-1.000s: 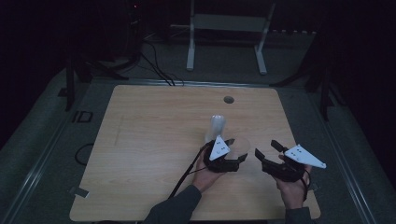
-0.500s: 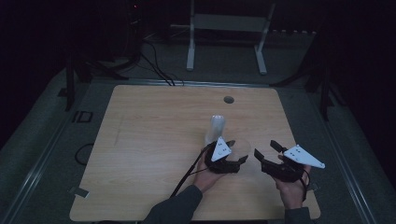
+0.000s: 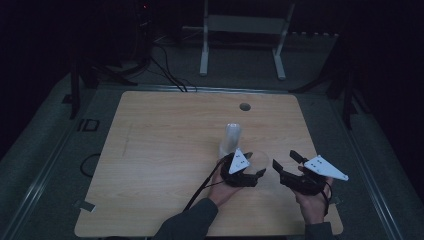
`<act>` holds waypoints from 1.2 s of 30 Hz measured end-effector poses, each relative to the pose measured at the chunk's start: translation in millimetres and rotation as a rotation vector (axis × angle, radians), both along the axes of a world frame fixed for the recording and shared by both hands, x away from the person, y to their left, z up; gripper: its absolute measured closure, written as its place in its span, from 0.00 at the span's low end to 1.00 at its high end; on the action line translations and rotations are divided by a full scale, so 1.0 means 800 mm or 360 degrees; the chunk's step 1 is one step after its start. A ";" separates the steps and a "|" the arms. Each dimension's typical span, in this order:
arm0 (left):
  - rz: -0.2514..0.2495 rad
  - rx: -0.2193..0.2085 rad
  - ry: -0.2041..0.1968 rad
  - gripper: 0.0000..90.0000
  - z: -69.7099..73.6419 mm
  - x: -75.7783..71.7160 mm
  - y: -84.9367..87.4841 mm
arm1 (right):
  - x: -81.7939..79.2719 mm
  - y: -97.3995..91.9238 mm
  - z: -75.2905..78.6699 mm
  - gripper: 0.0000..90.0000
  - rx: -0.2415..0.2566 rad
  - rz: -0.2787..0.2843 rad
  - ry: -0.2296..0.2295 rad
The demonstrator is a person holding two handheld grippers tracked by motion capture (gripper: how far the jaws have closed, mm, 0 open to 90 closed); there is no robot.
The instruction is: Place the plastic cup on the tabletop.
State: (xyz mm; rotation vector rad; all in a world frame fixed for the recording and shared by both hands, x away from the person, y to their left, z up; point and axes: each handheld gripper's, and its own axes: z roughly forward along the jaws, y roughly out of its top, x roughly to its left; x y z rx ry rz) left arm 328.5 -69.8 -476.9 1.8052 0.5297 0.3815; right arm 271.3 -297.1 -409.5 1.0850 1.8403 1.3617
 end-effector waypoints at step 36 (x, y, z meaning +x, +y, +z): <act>-0.0011 0.0079 0.0038 0.30 -0.016 0.003 -0.010 | 0.000 -0.002 -0.001 0.30 0.0006 -0.0004 0.0004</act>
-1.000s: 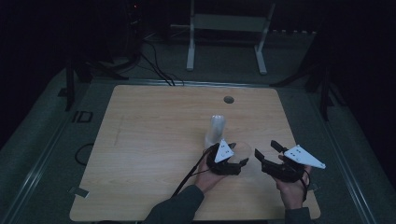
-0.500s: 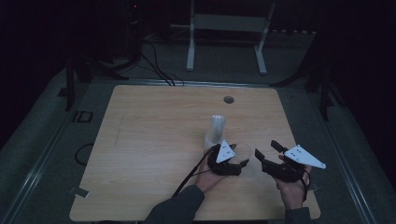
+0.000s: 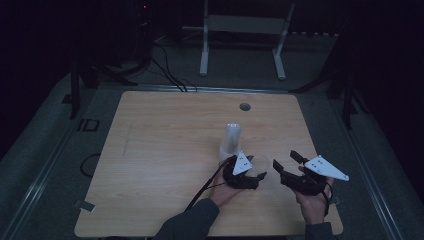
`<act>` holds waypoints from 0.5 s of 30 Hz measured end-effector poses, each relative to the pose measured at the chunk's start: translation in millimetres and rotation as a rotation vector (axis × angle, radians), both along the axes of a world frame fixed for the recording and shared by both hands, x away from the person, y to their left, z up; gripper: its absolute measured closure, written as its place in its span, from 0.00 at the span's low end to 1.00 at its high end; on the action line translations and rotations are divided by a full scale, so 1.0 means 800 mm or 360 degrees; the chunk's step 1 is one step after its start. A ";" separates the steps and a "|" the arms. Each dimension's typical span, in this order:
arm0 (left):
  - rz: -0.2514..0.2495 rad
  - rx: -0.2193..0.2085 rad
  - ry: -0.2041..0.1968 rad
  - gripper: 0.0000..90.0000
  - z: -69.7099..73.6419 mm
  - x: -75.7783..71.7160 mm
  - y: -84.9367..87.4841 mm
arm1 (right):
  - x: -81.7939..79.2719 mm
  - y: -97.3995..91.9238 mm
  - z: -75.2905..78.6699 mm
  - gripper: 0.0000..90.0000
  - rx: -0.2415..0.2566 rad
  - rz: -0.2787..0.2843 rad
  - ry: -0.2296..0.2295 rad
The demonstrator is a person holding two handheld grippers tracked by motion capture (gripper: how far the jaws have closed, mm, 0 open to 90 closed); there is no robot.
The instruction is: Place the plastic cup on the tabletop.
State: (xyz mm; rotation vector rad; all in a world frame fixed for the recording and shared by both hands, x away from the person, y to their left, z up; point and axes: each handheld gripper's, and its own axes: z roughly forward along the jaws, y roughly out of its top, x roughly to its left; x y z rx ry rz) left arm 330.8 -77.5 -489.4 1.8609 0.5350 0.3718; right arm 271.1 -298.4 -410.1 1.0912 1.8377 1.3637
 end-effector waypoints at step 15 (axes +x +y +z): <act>-0.0011 0.0049 0.0051 0.27 -0.005 0.000 -0.002 | 0.001 0.001 -0.001 0.30 -0.0006 0.0004 0.0000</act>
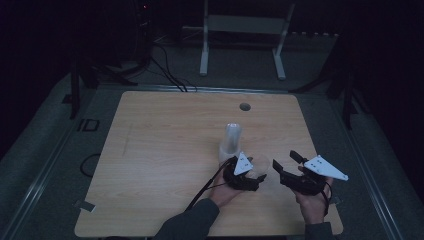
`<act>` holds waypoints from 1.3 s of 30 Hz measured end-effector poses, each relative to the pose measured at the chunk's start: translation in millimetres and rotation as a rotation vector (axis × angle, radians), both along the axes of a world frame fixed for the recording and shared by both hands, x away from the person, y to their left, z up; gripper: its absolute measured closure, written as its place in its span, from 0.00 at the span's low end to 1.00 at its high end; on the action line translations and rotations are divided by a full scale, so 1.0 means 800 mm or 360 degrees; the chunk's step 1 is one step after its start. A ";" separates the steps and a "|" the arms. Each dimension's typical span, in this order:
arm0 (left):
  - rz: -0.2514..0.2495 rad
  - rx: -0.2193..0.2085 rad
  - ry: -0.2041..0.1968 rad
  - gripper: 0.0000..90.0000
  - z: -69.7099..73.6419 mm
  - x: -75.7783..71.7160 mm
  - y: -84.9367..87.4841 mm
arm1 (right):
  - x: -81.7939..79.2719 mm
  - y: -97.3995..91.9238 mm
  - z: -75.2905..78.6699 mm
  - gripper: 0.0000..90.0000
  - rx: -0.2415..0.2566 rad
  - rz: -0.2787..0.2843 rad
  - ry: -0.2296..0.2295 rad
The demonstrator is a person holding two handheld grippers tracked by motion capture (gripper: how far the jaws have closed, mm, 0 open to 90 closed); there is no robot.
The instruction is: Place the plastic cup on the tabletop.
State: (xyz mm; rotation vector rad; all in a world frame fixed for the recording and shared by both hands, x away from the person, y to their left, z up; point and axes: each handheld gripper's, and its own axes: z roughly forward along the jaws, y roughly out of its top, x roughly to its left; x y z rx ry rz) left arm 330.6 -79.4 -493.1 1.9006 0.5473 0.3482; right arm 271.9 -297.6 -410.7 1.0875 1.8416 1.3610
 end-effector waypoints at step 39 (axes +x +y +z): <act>0.0048 -0.0054 0.0071 0.16 0.000 -0.011 0.035 | -0.001 -0.001 -0.001 0.30 -0.0003 -0.0005 0.0001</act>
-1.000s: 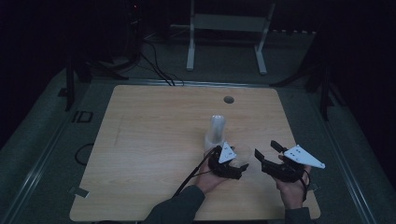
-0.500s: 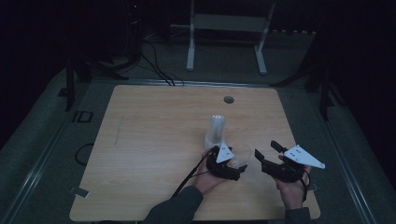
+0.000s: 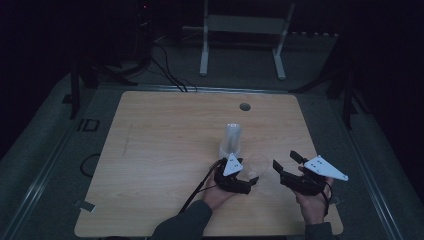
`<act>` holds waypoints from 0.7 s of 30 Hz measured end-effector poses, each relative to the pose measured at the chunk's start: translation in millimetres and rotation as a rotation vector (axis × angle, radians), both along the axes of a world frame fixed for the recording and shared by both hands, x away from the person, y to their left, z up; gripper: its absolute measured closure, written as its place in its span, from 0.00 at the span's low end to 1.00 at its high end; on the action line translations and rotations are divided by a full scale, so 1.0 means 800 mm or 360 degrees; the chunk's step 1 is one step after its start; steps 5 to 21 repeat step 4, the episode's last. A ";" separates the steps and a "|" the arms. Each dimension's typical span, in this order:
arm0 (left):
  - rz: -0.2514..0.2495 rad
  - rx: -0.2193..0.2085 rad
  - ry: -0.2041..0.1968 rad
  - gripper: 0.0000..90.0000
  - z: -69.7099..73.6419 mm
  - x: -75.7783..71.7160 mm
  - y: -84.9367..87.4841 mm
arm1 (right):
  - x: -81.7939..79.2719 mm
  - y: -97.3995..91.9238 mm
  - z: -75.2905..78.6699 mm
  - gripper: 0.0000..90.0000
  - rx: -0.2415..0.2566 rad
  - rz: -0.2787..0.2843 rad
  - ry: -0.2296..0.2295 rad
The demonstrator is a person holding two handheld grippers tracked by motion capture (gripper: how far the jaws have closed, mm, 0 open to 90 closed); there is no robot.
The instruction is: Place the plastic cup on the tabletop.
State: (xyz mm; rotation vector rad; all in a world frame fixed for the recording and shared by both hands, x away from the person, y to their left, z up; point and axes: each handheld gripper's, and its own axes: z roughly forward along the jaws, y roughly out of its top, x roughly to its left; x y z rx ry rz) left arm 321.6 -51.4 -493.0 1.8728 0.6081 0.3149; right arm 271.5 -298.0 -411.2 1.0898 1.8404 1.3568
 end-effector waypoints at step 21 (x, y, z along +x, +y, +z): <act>-0.0003 -0.0004 -0.0011 0.17 0.000 -0.008 0.009 | 0.000 -0.002 0.001 0.30 0.0001 -0.0003 -0.0003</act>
